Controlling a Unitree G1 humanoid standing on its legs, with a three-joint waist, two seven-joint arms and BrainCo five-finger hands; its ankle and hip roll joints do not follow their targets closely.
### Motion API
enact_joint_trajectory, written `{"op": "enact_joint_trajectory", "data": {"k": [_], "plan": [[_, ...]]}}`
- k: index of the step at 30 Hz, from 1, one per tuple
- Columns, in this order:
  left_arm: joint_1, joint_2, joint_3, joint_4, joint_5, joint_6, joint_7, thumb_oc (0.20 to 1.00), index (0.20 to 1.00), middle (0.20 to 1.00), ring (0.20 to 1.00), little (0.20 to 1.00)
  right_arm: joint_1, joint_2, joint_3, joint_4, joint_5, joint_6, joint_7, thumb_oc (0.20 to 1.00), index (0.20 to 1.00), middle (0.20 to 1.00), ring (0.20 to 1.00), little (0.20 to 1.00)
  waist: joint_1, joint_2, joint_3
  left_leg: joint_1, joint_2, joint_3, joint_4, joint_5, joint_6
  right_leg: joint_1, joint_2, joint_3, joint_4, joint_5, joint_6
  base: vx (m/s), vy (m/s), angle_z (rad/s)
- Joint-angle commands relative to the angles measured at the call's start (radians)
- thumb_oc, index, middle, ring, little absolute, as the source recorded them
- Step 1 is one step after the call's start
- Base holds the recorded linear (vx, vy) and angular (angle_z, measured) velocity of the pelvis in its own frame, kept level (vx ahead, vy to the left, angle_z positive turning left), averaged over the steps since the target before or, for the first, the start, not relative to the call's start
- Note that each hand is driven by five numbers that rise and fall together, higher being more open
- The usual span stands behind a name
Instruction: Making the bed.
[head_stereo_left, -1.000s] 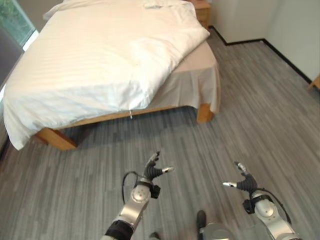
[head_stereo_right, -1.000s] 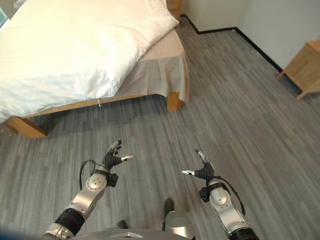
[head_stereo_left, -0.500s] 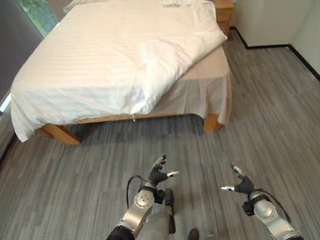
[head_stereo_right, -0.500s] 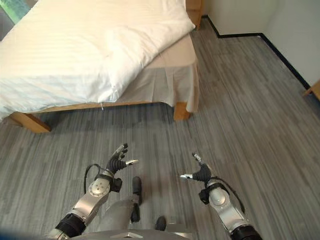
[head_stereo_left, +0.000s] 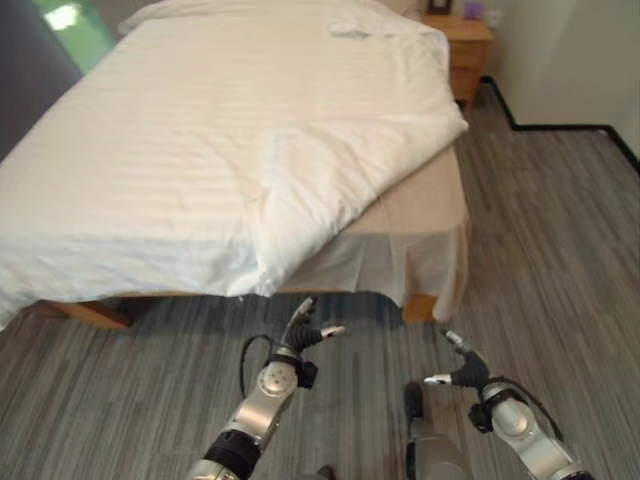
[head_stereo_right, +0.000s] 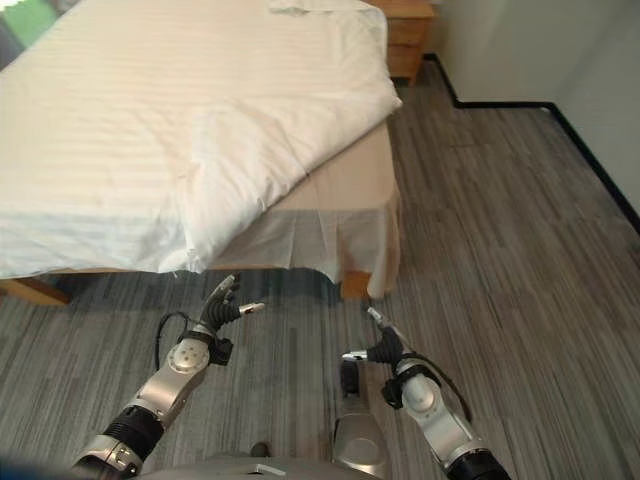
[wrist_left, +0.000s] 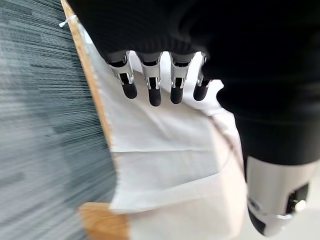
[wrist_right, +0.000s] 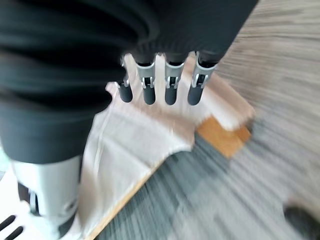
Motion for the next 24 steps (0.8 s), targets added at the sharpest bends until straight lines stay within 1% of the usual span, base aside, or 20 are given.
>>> {"op": "enact_joint_trajectory", "data": {"k": [1, 2, 3, 4, 6, 7, 8, 9, 11, 12, 13, 14, 16, 18, 19, 20, 21, 22, 23, 24], "plan": [[-0.039, 0.038, 0.024, -0.118, -0.024, -0.079, 0.045, 1.000, 1.000, 1.000, 1.000, 1.000, 0.015, -0.027, -0.029, -0.082, -0.002, -0.047, -0.019, 1.000, 1.000, 1.000, 1.000, 1.000, 0.022, -0.036, 0.034, -0.197, -0.038, -0.028, 0.293, 0.122, -0.042, 0.087, -0.088, -0.021, 0.009, -0.066, 0.058, 0.21, -0.298, 0.52], [-0.039, 0.037, 0.024, -0.118, -0.024, -0.079, 0.045, 1.000, 1.000, 1.000, 1.000, 1.000, 0.015, -0.027, -0.029, -0.082, -0.002, -0.047, -0.019, 1.000, 1.000, 1.000, 1.000, 1.000, 0.022, -0.036, 0.033, -0.198, -0.038, -0.029, 0.294, 0.122, -0.042, 0.087, -0.088, -0.022, 0.009, -0.067, 0.058, 0.14, -0.410, 0.59], [-0.052, 0.059, 0.044, -0.193, -0.026, -0.089, 0.049, 1.000, 1.000, 1.000, 1.000, 1.000, 0.014, -0.058, -0.034, -0.092, -0.007, -0.047, -0.027, 1.000, 1.000, 1.000, 1.000, 1.000, 0.035, -0.050, 0.073, -0.315, -0.034, 0.010, 0.482, 0.169, -0.039, 0.126, -0.099, -0.054, 0.009, -0.090, 0.026, 0.07, -0.301, 0.48], [-0.055, 0.075, 0.064, -0.242, -0.007, -0.097, 0.066, 1.000, 1.000, 1.000, 1.000, 1.000, 0.024, -0.064, -0.034, -0.088, -0.016, -0.043, -0.029, 1.000, 1.000, 1.000, 1.000, 1.000, 0.036, -0.054, 0.078, -0.336, -0.023, 0.066, 0.479, 0.165, -0.035, 0.143, -0.097, -0.074, 0.009, -0.110, 0.019, 0.14, -0.344, 0.58], [-0.069, 0.102, 0.120, -0.305, 0.025, -0.106, 0.110, 1.000, 1.000, 1.000, 1.000, 1.000, 0.047, -0.069, -0.046, -0.083, -0.041, -0.037, -0.032, 1.000, 1.000, 1.000, 1.000, 1.000, 0.036, -0.052, 0.072, -0.358, 0.007, 0.154, 0.385, 0.155, -0.037, 0.168, -0.098, -0.103, 0.009, -0.131, 0.022, 0.22, -0.112, 0.53], [-0.080, 0.120, 0.161, -0.339, 0.057, -0.106, 0.136, 1.000, 1.000, 1.000, 1.000, 1.000, 0.064, -0.076, -0.054, -0.095, -0.057, -0.038, -0.024, 1.000, 1.000, 1.000, 1.000, 1.000, 0.035, -0.049, 0.061, -0.344, 0.005, 0.180, 0.305, 0.138, -0.036, 0.185, -0.098, -0.112, 0.009, -0.147, 0.029, 0.27, -0.019, 0.43], [-0.091, 0.130, 0.190, -0.353, 0.093, -0.103, 0.163, 1.000, 1.000, 1.000, 1.000, 1.000, 0.072, -0.078, -0.063, -0.104, -0.058, -0.043, -0.020, 1.000, 1.000, 1.000, 1.000, 1.000, 0.034, -0.047, 0.046, -0.336, -0.011, 0.192, 0.220, 0.136, -0.034, 0.185, -0.098, -0.118, 0.009, -0.155, 0.038, 0.32, 0.037, 0.38], [-0.108, 0.155, 0.222, -0.347, 0.151, -0.090, 0.194, 1.000, 1.000, 1.000, 1.000, 1.000, 0.078, -0.080, -0.066, -0.103, -0.057, -0.047, -0.015, 1.000, 1.000, 1.000, 1.000, 1.000, 0.032, -0.036, 0.031, -0.320, -0.021, 0.204, 0.109, 0.152, -0.033, 0.192, -0.090, -0.124, 0.009, -0.166, 0.049, 0.30, 0.085, 0.33], [-0.142, 0.180, 0.259, -0.328, 0.227, -0.056, 0.224, 1.000, 1.000, 1.000, 1.000, 1.000, 0.089, -0.085, -0.073, -0.103, -0.063, -0.052, 0.001, 1.000, 1.000, 1.000, 1.000, 1.000, 0.024, -0.007, -0.001, -0.296, -0.031, 0.214, -0.038, 0.192, -0.029, 0.203, -0.074, -0.131, 0.009, -0.181, 0.062, 0.29, 0.117, 0.02], [-0.164, 0.187, 0.266, -0.301, 0.263, -0.034, 0.245, 1.000, 1.000, 1.000, 1.000, 1.000, 0.099, -0.084, -0.074, -0.095, -0.062, -0.053, 0.008, 1.000, 1.000, 1.000, 1.000, 1.000, 0.016, -0.001, -0.006, -0.306, -0.024, 0.227, -0.038, 0.204, -0.032, 0.213, -0.076, -0.139, 0.009, -0.188, 0.066, 0.28, 0.102, -0.08], [-0.165, 0.197, 0.285, -0.307, 0.286, -0.036, 0.253, 1.000, 1.000, 1.000, 1.000, 1.000, 0.099, -0.079, -0.079, -0.107, -0.055, -0.057, 0.022, 1.000, 1.000, 1.000, 1.000, 1.000, 0.009, 0.005, -0.019, -0.285, -0.029, 0.212, -0.038, 0.184, -0.028, 0.227, -0.075, -0.142, 0.009, -0.205, 0.069, 0.34, 0.126, 0.03], [-0.216, 0.214, 0.295, -0.269, 0.319, -0.014, 0.266, 1.000, 1.000, 1.000, 1.000, 1.000, 0.137, -0.066, -0.080, -0.113, -0.053, -0.062, 0.038, 1.000, 1.000, 1.000, 1.000, 1.000, -0.027, 0.004, -0.043, -0.266, -0.028, 0.251, -0.038, 0.168, -0.031, 0.235, -0.083, -0.160, 0.013, -0.184, 0.070, 0.29, 0.094, 0.06], [-0.251, 0.223, 0.291, -0.234, 0.327, -0.005, 0.282, 1.000, 1.000, 1.000, 1.000, 1.000, 0.145, -0.057, -0.081, -0.119, -0.052, -0.056, 0.039, 1.000, 1.000, 1.000, 1.000, 1.000, -0.037, 0.001, -0.046, -0.253, -0.035, 0.259, -0.038, 0.155, -0.026, 0.229, -0.094, -0.158, 0.047, -0.188, 0.074, 0.19, 0.106, 0.19], [-0.340, 0.283, 0.270, -0.153, 0.339, 0.023, 0.299, 1.000, 1.000, 1.000, 1.000, 1.000, 0.145, -0.051, -0.062, -0.120, -0.032, -0.064, 0.055, 1.000, 1.000, 1.000, 1.000, 1.000, -0.050, -0.003, -0.033, -0.227, -0.035, 0.276, -0.038, 0.134, -0.012, 0.156, -0.108, -0.124, 0.223, -0.203, 0.093, 0.18, 0.153, 0.06], [-0.373, 0.311, 0.262, -0.143, 0.354, 0.031, 0.292, 1.000, 1.000, 1.000, 1.000, 1.000, 0.155, -0.052, -0.051, -0.124, -0.029, -0.067, 0.072, 1.000, 1.000, 1.000, 1.000, 1.000, -0.057, -0.006, -0.022, -0.214, -0.035, 0.288, -0.038, 0.119, -0.003, 0.098, -0.116, -0.106, 0.318, -0.184, 0.114, 0.09, 0.100, -0.36], [-0.375, 0.312, 0.262, -0.142, 0.354, 0.031, 0.292, 1.000, 1.000, 1.000, 1.000, 1.000, 0.153, -0.051, -0.052, -0.124, -0.029, -0.067, 0.072, 1.000, 1.000, 1.000, 1.000, 1.000, -0.054, -0.006, -0.024, -0.219, -0.034, 0.292, -0.038, 0.122, -0.003, 0.089, -0.115, -0.102, 0.322, -0.181, 0.113, 0.07, 0.099, -0.44], [-0.399, 0.324, 0.255, -0.127, 0.359, 0.042, 0.297, 1.000, 1.000, 1.000, 1.000, 1.000, 0.158, -0.050, -0.038, -0.126, -0.031, -0.068, 0.082, 1.000, 1.000, 1.000, 1.000, 1.000, -0.064, -0.009, -0.006, -0.203, -0.039, 0.304, -0.038, 0.114, 0.009, 0.033, -0.130, -0.082, 0.416, -0.126, 0.144, 0.08, 0.117, -0.58], [-0.467, 0.331, 0.227, -0.070, 0.372, 0.065, 0.301, 1.000, 1.000, 1.000, 1.000, 1.000, 0.165, -0.047, -0.021, -0.116, -0.036, -0.068, 0.097, 1.000, 1.000, 1.000, 1.000, 1.000, -0.090, -0.003, 0.018, -0.190, -0.029, 0.323, -0.038, 0.107, 0.008, -0.041, -0.138, -0.050, 0.499, -0.076, 0.169, 0.15, 0.136, -0.52], [-0.489, 0.339, 0.218, -0.036, 0.369, 0.078, 0.303, 1.000, 1.000, 1.000, 1.000, 1.000, 0.170, -0.041, -0.017, -0.115, -0.030, -0.067, 0.099, 1.000, 1.000, 1.000, 1.000, 1.000, -0.097, -0.002, 0.020, -0.184, -0.029, 0.324, -0.038, 0.101, 0.005, -0.063, -0.150, -0.056, 0.485, -0.068, 0.163, 0.19, 0.082, -0.33], [-0.535, 0.338, 0.195, 0.030, 0.353, 0.094, 0.305, 1.000, 1.000, 1.000, 1.000, 1.000, 0.168, -0.035, -0.007, -0.107, -0.010, -0.065, 0.104, 1.000, 1.000, 1.000, 1.000, 1.000, -0.106, -0.004, 0.016, -0.184, -0.033, 0.335, -0.038, 0.095, -0.003, -0.070, -0.168, -0.072, 0.420, -0.070, 0.159, 0.22, 0.016, 0.01]]}}
